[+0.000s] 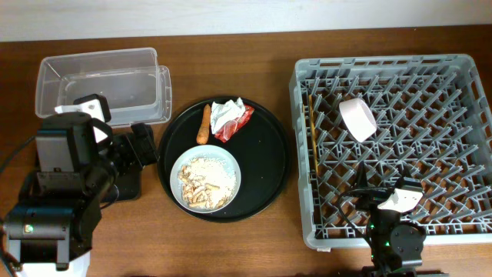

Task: Sort waste into correct bins and load items into the dishwasher rack
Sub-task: 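Grasp the carrot with the left gripper and drop it on the black tray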

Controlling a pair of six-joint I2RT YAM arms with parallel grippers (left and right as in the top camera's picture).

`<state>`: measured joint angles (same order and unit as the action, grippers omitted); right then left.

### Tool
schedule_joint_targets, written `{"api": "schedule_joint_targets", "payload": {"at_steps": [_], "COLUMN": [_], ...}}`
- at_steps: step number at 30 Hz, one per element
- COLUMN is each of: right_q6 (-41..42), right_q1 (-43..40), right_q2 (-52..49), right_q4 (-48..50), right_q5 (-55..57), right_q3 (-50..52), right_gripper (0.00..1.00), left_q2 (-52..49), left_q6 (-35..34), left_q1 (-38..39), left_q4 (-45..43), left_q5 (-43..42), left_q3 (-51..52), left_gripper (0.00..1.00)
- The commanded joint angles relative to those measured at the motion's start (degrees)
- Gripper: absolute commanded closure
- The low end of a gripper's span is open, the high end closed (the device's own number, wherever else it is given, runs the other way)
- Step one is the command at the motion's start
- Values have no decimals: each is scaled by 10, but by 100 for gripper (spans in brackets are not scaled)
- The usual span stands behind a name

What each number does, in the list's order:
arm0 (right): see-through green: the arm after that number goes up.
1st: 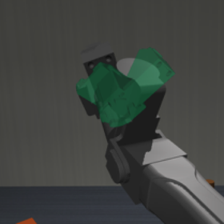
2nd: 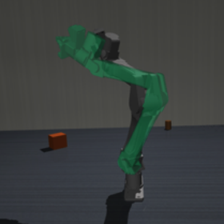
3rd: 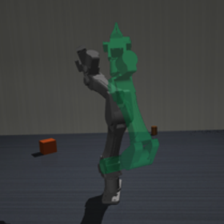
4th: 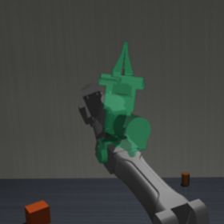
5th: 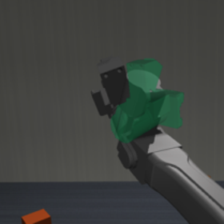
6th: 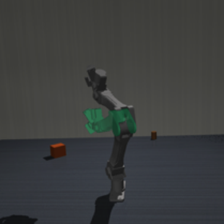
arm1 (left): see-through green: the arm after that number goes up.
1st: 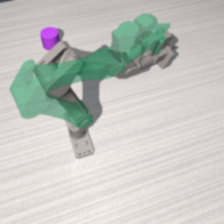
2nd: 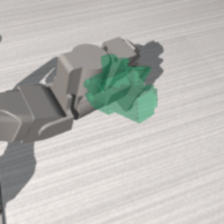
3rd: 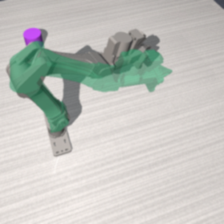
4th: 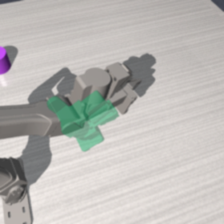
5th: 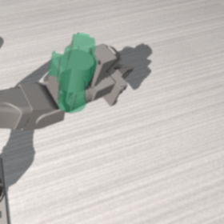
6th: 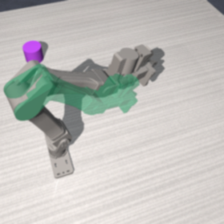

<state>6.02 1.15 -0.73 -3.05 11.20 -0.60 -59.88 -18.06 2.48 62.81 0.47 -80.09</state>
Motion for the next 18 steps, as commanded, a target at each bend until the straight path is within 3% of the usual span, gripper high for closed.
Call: {"api": "schedule_joint_targets", "payload": {"at_steps": [1,5,8,10,12,18], "right_q6": [2,2,2,2,2,2], "right_q1": [-5,-5,-5,-5,-5,-5], "right_q2": [4,4,4,4,4,4], "right_q4": [-6,-6,-6,-6,-6,-6], "right_q5": [-1,-1,-1,-1,-1,-1], "right_q3": [3,3,3,3,3,3], "right_gripper": [2,2,2,2,2,2], "left_q2": [3,2,-80,-187,-289,-480], "left_q6": [-5,-60,-16,-3,1,44], "left_q1": [-2,-1,41,82,120,151], "left_q4": [-1,-22,-80,-81,-95,-210], "left_q5": [4,-66,-80,-81,-80,57], "left_q3": [-5,-5,5,5,4,4], "left_gripper": [1,1,1,8,22,34]}}
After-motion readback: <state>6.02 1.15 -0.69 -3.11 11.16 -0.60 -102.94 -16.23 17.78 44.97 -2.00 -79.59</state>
